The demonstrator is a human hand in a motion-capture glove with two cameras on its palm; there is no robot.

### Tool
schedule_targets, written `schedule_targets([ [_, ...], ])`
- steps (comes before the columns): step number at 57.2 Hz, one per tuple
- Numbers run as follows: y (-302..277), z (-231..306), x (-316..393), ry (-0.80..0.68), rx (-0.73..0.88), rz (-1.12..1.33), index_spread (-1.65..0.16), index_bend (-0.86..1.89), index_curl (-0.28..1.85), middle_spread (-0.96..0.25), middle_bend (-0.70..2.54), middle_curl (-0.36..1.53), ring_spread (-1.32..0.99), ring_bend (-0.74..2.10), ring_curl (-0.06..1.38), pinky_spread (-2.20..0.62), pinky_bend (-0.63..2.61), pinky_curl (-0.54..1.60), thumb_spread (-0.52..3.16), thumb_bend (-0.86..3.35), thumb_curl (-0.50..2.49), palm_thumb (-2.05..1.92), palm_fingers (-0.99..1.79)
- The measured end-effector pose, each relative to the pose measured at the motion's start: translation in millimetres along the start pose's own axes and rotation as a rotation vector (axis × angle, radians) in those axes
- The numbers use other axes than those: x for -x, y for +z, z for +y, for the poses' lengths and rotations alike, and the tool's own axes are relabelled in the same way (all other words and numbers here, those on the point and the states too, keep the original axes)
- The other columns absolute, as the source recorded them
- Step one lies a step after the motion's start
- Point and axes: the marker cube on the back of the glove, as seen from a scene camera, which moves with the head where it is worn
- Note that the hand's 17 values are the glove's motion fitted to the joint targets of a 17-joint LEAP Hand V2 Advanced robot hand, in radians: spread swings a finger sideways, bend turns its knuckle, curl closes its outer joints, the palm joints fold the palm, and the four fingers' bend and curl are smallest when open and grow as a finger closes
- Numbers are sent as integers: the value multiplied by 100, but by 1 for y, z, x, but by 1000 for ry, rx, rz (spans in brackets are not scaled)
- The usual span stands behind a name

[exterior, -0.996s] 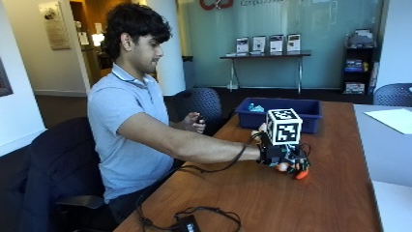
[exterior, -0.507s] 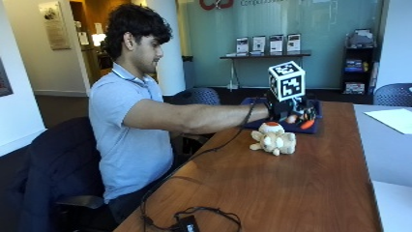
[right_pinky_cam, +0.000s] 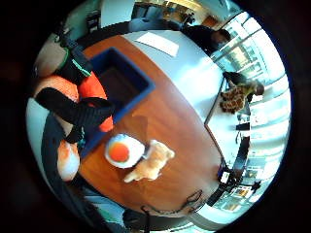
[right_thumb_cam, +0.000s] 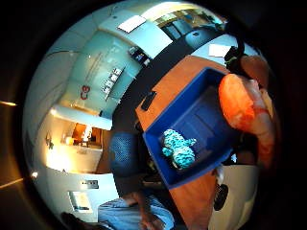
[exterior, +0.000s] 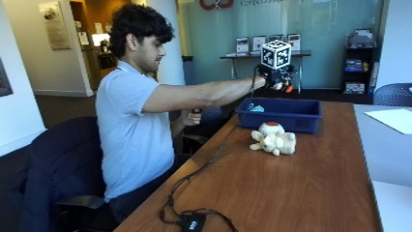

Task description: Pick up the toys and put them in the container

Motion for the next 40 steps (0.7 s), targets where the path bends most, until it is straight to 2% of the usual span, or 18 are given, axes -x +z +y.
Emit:
schedule_targets([
  [8, 21, -12, 25, -28, 67, -18, -22, 15, 24, 10, 33, 44, -14, 88, 45, -33, 126, 45, 139, 47, 82, 76, 65],
  [13, 36, -12, 30, 4, 247, -28, -22, 13, 23, 10, 32, 44, -14, 88, 46, -33, 128, 45, 143, 47, 81, 72, 60],
  [14, 39, -10, 28, 12, 289, -25, -24, 15, 24, 10, 25, 42, -12, 79, 43, -32, 130, 45, 149, 46, 77, 65, 42],
  [15, 40, -8, 26, 19, 321, -20, -24, 16, 25, 10, 25, 44, -12, 79, 46, -32, 132, 47, 151, 46, 76, 63, 41],
  [17, 42, -4, 21, 28, 348, -3, -25, 20, 29, 11, 20, 43, -9, 61, 43, -27, 132, 48, 153, 37, 67, 45, 6],
  [20, 42, 0, 14, 42, 347, 17, -27, 22, 30, 10, 16, 41, -6, 45, 38, -19, 130, 47, 151, 23, 57, 20, -10],
  [27, 37, 21, -11, 66, 369, -10, -28, 22, 30, 8, 15, 37, -3, 31, 28, -6, 118, 39, 145, 8, 47, -2, -9],
  [40, 26, 93, -109, 231, 487, -33, -30, 19, 33, 7, 15, 33, 0, 26, 27, 3, 109, 35, 153, 8, 40, 4, -6],
])
